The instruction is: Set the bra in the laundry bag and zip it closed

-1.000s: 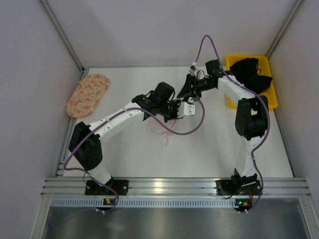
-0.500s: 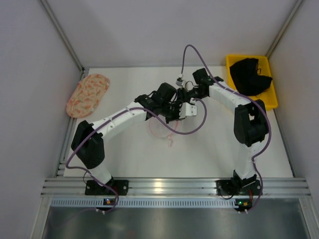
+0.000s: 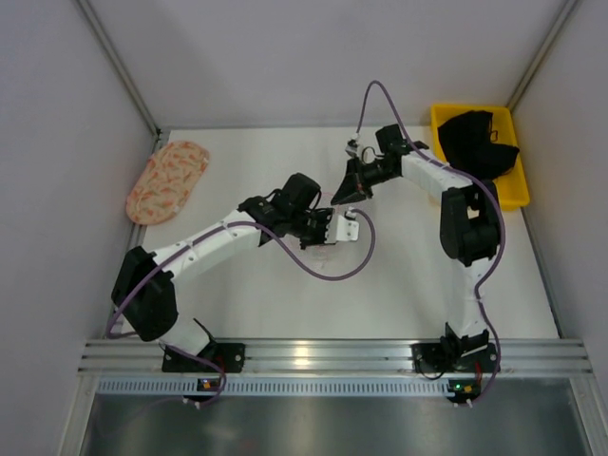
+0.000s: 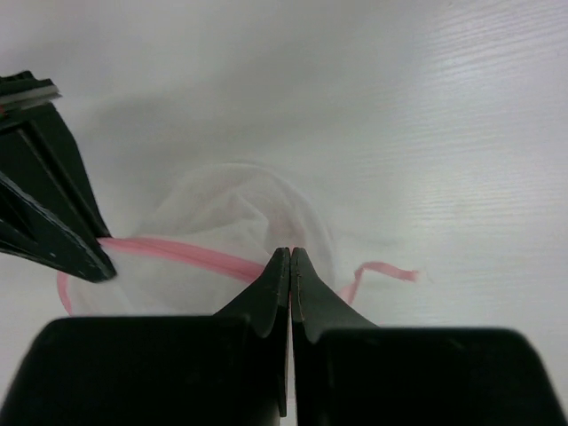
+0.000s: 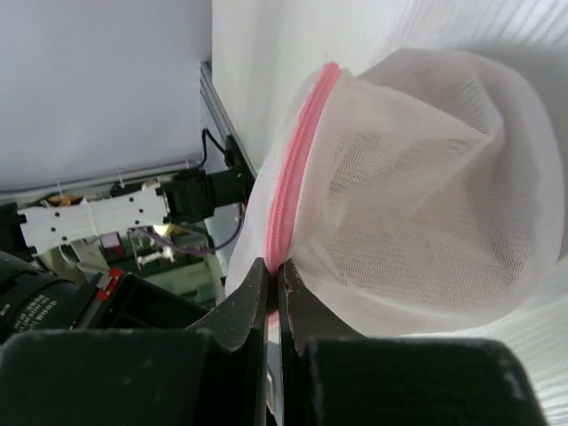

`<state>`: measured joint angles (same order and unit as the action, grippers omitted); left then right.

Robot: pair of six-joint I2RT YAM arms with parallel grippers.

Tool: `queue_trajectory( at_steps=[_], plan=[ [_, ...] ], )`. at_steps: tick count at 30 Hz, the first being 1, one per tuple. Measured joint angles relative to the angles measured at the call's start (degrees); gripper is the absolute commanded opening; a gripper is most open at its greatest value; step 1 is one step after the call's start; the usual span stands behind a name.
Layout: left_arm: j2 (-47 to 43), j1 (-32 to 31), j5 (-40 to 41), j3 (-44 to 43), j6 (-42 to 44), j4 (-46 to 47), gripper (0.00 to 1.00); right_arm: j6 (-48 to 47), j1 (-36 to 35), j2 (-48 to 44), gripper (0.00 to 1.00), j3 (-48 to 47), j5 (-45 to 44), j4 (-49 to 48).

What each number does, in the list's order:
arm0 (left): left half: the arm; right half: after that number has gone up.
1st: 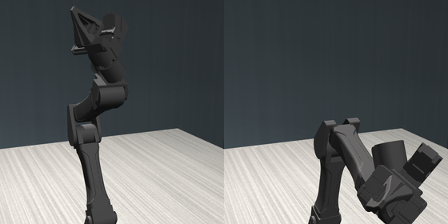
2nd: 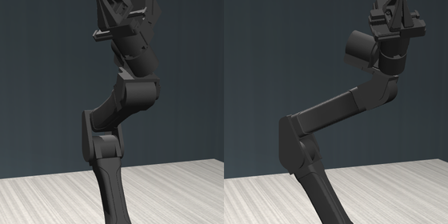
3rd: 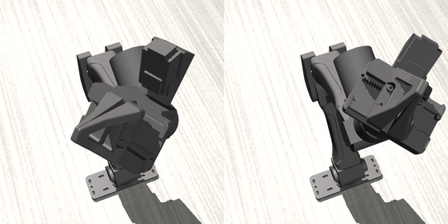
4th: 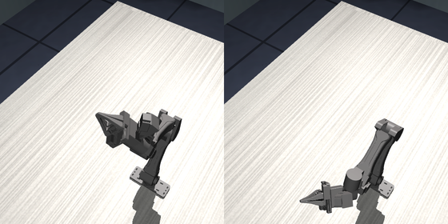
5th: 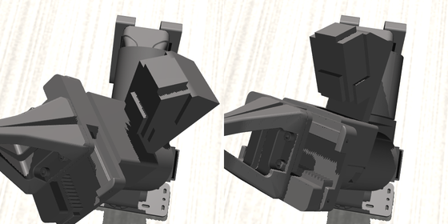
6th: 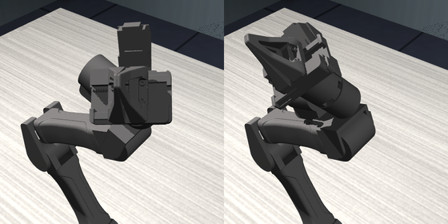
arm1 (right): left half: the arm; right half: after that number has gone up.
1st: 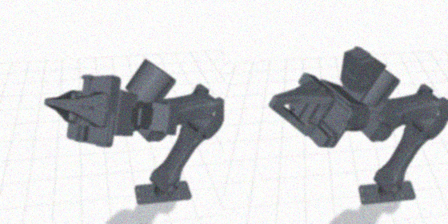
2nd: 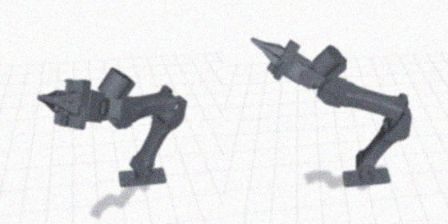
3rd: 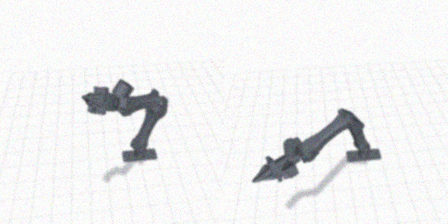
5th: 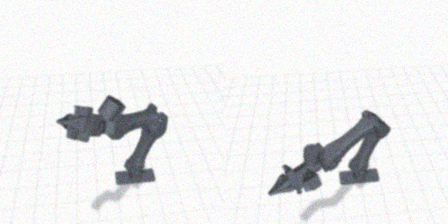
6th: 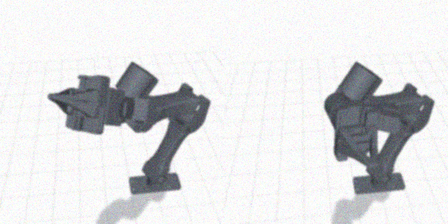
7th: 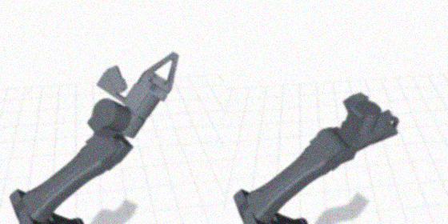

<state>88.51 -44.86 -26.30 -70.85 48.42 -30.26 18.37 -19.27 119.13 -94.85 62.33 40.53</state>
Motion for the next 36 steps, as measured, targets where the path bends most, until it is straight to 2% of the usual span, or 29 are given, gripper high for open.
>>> queue_trajectory(
  at_steps=[3, 4, 6, 7, 10, 12, 17, 21, 26, 27, 28, 30, 31, 34, 36],
  plan=[
    [-1.20, -0.28, 0.02, 1.03, 0.74, -0.59, 0.00, 2.32, 1.97, 1.70, 0.00, -1.44, 0.28, -2.19],
    [-1.31, -0.33, 0.13, 1.03, 0.83, -0.46, 0.00, 2.97, 2.45, 2.21, 0.04, -1.97, 0.50, -2.60],
    [-1.38, -0.31, 0.59, 0.98, 0.76, -0.20, 0.00, 4.35, 2.86, 2.67, 0.30, -2.54, 0.92, -3.32],
    [-1.33, -0.31, 0.72, 0.87, 0.46, -0.33, 0.00, 4.90, 2.84, 2.75, 0.52, -2.78, 0.83, -3.63],
    [0.00, -0.61, 0.98, -1.01, -1.57, -1.90, 0.00, 4.48, 2.95, 2.75, 0.66, -3.72, 0.22, -4.85],
    [2.21, -0.63, 1.38, -3.76, -2.84, -1.97, 0.00, 3.02, 3.23, 2.69, 0.67, -4.37, -0.48, -4.31],
    [5.86, -0.46, 1.73, -7.91, -4.22, -1.90, 0.00, -2.97, 4.72, 0.39, 0.66, -3.93, -2.21, 1.75],
    [7.21, -0.28, 1.73, -9.29, -4.26, -1.92, 0.00, -6.03, 5.01, -3.58, 0.65, 0.33, -1.09, 5.35],
    [8.68, -0.28, 1.79, -10.62, -4.20, -1.95, 0.00, -7.85, 1.53, -4.33, 0.62, 3.17, 0.11, 7.34],
    [8.90, -0.28, 1.79, -10.80, -4.20, -1.95, 0.00, -8.00, 0.48, -4.33, 0.58, 3.63, 0.11, 7.50],
    [9.05, -0.28, 1.88, -10.86, -4.17, -1.95, 0.00, -8.28, -0.59, -4.31, 0.46, 3.89, 0.09, 7.58],
    [9.16, -0.28, 1.92, -10.88, -4.17, -1.97, 0.00, -8.68, -1.75, -4.31, 0.30, 4.02, -0.04, 7.56],
    [9.16, -0.28, 1.92, -10.88, -4.17, -2.05, 0.00, -8.81, -2.14, -4.28, 0.16, 4.00, -0.13, 7.54],
    [9.14, -0.35, 1.66, -10.75, -3.67, -2.12, 0.00, -8.39, -2.12, -4.04, 0.02, 3.98, -0.44, 7.28],
    [9.01, -0.42, 1.66, -10.16, -3.48, -1.68, 0.00, -7.74, -1.81, -3.37, 0.00, 3.76, -0.42, 6.91]
  ],
)
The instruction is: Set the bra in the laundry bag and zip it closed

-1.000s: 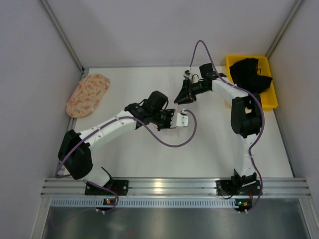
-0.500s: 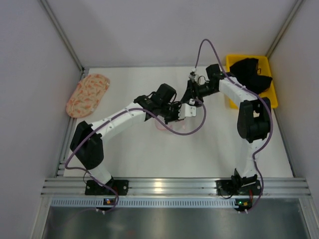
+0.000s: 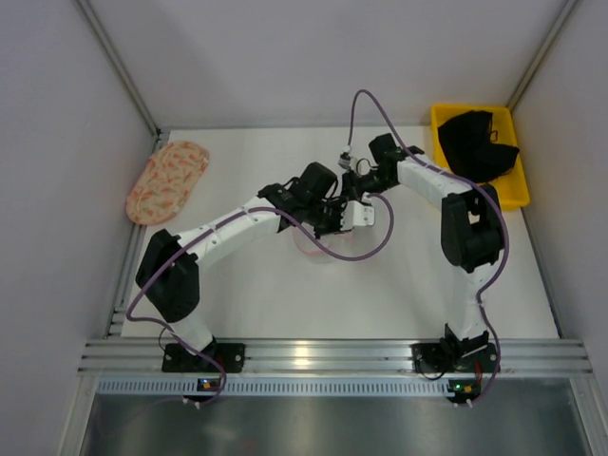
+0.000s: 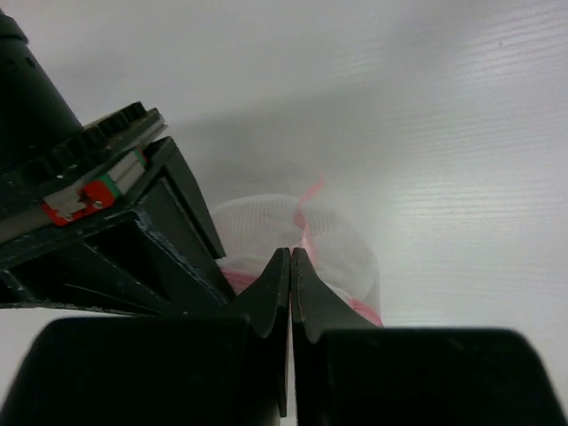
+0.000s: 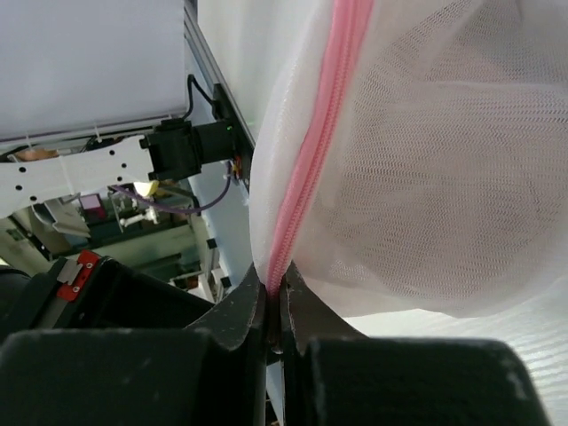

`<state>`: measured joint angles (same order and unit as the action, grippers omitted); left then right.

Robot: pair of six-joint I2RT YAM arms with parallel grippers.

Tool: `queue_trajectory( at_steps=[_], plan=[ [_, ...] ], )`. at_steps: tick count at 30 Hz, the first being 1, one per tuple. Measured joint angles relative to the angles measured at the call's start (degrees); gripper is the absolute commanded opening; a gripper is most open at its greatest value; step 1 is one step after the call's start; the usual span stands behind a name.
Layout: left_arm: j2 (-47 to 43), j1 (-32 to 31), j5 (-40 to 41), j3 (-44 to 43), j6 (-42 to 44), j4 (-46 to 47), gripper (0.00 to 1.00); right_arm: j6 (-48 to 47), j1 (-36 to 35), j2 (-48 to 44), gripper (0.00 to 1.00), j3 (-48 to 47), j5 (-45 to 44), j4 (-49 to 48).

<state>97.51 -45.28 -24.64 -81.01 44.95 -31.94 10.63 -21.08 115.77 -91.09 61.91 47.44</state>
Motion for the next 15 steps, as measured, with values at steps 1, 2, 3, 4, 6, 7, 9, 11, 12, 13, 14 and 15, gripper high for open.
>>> queue_trajectory(
  at_steps=[1, 2, 3, 4, 6, 7, 9, 11, 12, 13, 14, 15],
  plan=[
    [-0.24, 0.00, 0.04, 0.68, 0.15, 0.33, 0.00, 0.39, 0.15, 0.61, 0.00, -0.35, 0.11, -0.46],
    [-0.76, -0.07, 0.09, 1.81, 0.22, 0.50, 0.00, 1.18, 0.31, 1.27, 0.00, -0.83, 0.22, -1.11],
    [-1.25, -0.09, 0.33, 2.78, 0.44, 0.94, 0.00, 1.84, 0.52, 1.95, 0.00, -1.11, 0.42, -1.77],
    [-1.86, -0.02, 0.59, 3.85, 0.74, 1.84, 0.00, 2.78, 0.68, 2.60, 0.00, -1.29, 0.81, -2.40],
    [-3.52, 0.13, 1.36, 6.34, 1.46, 3.98, 0.00, 4.57, 0.92, 3.69, 0.00, -1.64, 1.64, -3.08],
    [-4.24, 0.13, 1.68, 7.28, 1.81, 4.63, 0.00, 5.16, 1.01, 4.11, 0.00, -1.97, 2.05, -3.39],
    [-5.81, 0.13, 2.34, 9.18, 2.60, 6.40, 0.00, 6.73, 1.14, 5.03, 0.00, -2.78, 2.73, -3.76],
    [-7.08, 0.17, 3.15, 10.36, 3.26, 7.45, 0.00, 8.33, 1.27, 5.66, 0.00, -3.50, 3.43, -4.68],
    [-7.28, 0.22, 3.45, 10.43, 3.34, 7.63, 0.09, 8.90, 1.29, 5.79, 0.00, -3.65, 3.61, -5.31],
    [-7.32, 0.24, 3.58, 10.43, 3.26, 7.58, 0.17, 9.57, 1.42, 5.84, 0.00, -3.76, 3.48, -6.27],
    [-7.34, 0.20, 3.52, 10.40, 2.56, 6.40, 0.36, 10.16, 1.75, 5.84, 0.00, -3.85, 2.99, -7.74],
    [-7.26, 0.02, 3.63, 10.40, 1.97, 4.98, 0.42, 10.73, 2.36, 5.84, 0.00, -4.07, 2.58, -9.49]
  ],
)
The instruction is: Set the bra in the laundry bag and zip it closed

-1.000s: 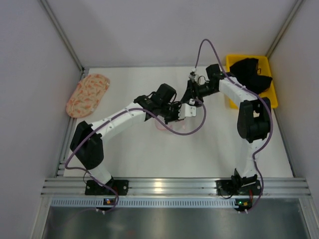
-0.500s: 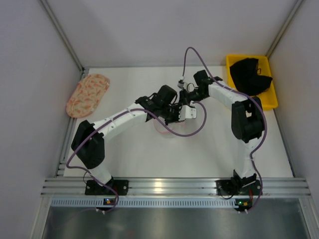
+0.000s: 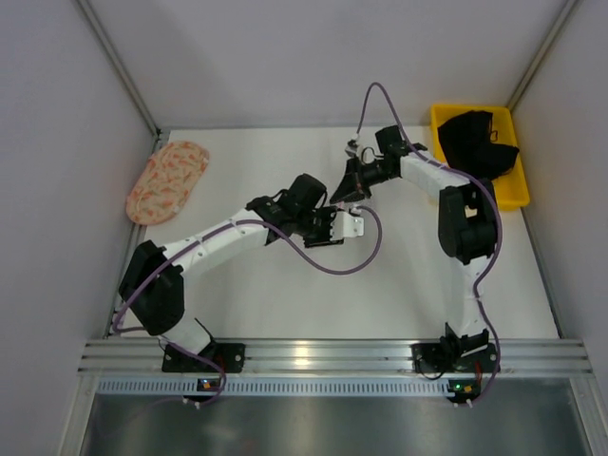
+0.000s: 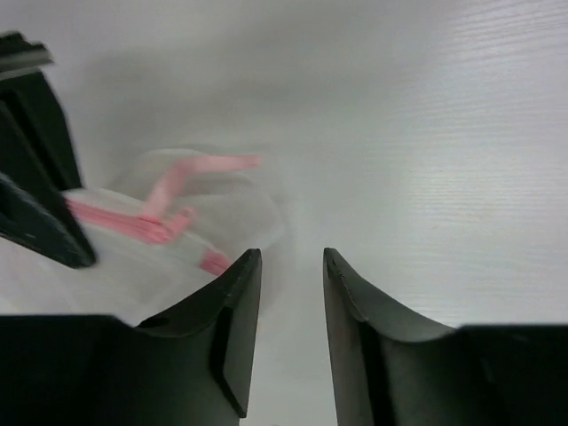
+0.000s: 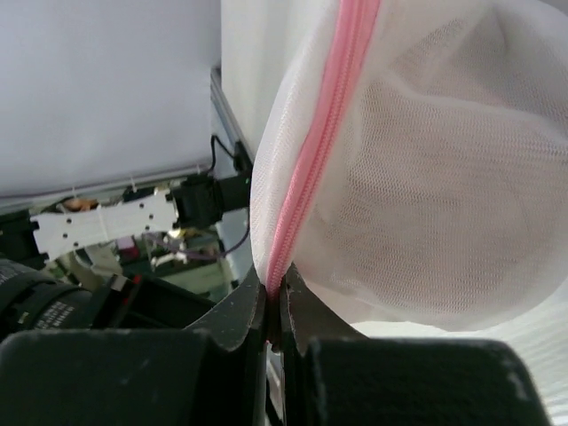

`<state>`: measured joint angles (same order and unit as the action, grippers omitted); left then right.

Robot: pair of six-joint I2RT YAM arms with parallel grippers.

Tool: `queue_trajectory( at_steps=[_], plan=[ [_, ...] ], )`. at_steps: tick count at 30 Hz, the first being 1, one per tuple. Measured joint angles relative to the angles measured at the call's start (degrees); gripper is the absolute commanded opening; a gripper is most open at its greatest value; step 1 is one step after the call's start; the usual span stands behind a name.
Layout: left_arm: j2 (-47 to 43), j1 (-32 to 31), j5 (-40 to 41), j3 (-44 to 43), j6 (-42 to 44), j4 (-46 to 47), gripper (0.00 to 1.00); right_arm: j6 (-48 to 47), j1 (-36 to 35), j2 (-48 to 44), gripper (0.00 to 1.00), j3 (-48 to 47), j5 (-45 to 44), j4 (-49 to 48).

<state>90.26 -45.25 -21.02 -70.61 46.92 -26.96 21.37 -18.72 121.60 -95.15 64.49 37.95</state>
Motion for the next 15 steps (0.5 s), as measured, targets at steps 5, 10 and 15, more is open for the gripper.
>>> queue_trajectory(
  at_steps=[5, 10, 15],
  plan=[
    [1.70, -0.02, 0.76, -2.01, -4.85, -4.39, 0.92, 3.17, 3.23, 0.00, 0.00, -0.52, -2.51, -7.23],
    [1.95, 1.97, 0.70, -4.83, -8.35, -4.74, 0.98, 4.52, 5.51, -0.61, 0.00, 1.55, -4.35, -11.30],
    [1.77, 4.96, 0.00, -7.32, -13.97, -4.61, 0.98, 3.67, 7.98, -3.72, 0.00, 8.66, -6.95, -11.80]
  ],
)
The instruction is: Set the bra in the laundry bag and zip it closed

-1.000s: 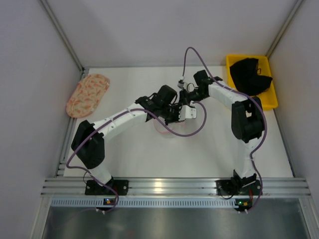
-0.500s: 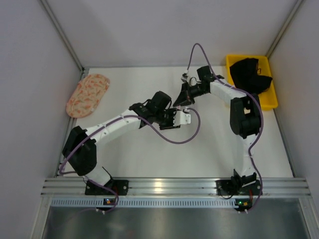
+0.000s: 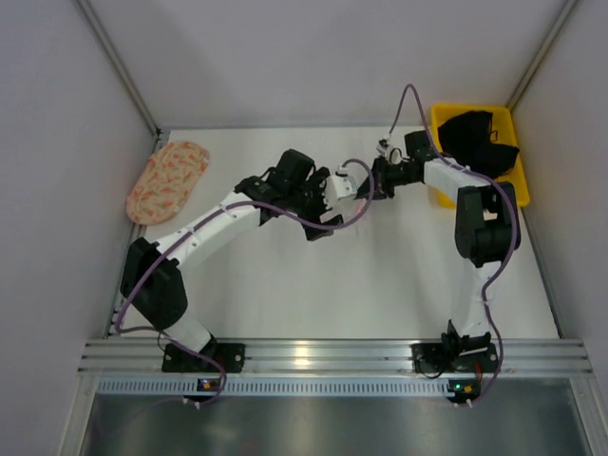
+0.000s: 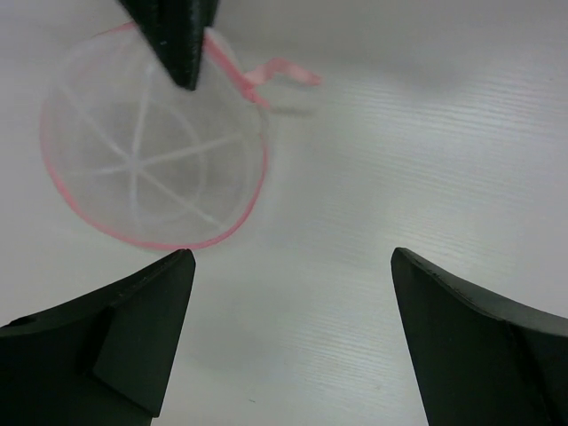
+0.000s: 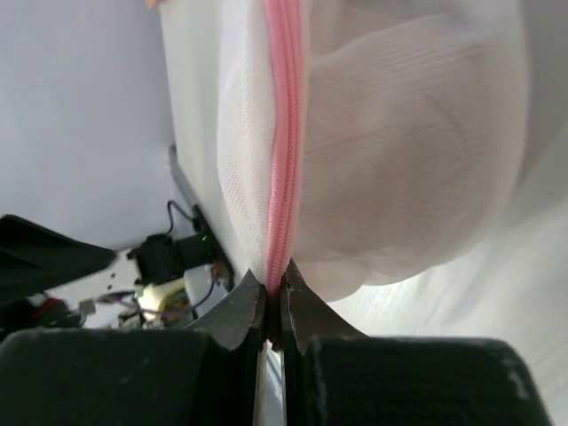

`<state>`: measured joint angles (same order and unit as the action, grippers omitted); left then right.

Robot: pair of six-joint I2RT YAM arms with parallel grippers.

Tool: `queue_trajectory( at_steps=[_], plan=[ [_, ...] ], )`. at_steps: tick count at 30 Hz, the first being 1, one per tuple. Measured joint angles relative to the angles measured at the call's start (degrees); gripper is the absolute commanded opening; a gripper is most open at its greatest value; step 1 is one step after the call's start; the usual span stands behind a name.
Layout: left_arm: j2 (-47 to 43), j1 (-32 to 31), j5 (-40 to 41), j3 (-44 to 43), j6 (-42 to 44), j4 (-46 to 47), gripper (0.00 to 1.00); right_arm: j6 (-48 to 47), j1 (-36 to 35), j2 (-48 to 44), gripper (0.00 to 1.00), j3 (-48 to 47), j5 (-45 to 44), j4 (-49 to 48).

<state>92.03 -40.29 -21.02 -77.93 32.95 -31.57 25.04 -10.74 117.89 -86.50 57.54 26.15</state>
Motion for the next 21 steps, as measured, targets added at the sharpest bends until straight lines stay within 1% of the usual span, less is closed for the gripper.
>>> queue_trajectory(
  at_steps=[5, 10, 14, 17, 20, 21],
  plan=[
    [1.62, 5.29, -1.01, -5.73, -6.78, 0.15, 0.98, -0.39, 2.58, -2.54, 0.00, 4.57, -7.74, -4.46],
    [4.70, 11.06, -0.98, -11.67, -12.46, 0.52, 0.98, 2.40, 3.69, -2.03, 0.00, 4.13, -18.03, -14.80],
    [6.40, 15.76, -0.57, -14.67, -16.65, 0.50, 0.98, 6.67, 4.57, 3.82, 0.00, -2.71, -24.63, -21.68],
    [7.58, 18.58, 0.26, -16.50, -19.17, 0.02, 0.98, 10.27, 5.79, 9.68, 0.00, -8.74, -27.34, -25.49],
    [9.25, 20.76, 1.79, -18.69, -21.29, -0.13, 0.98, 12.61, 7.28, 13.97, 0.25, -12.04, -28.68, -27.41],
    [9.73, 21.46, 2.23, -19.19, -22.12, -0.20, 0.98, 12.98, 7.67, 14.75, 0.41, -12.28, -29.05, -27.52]
  ],
)
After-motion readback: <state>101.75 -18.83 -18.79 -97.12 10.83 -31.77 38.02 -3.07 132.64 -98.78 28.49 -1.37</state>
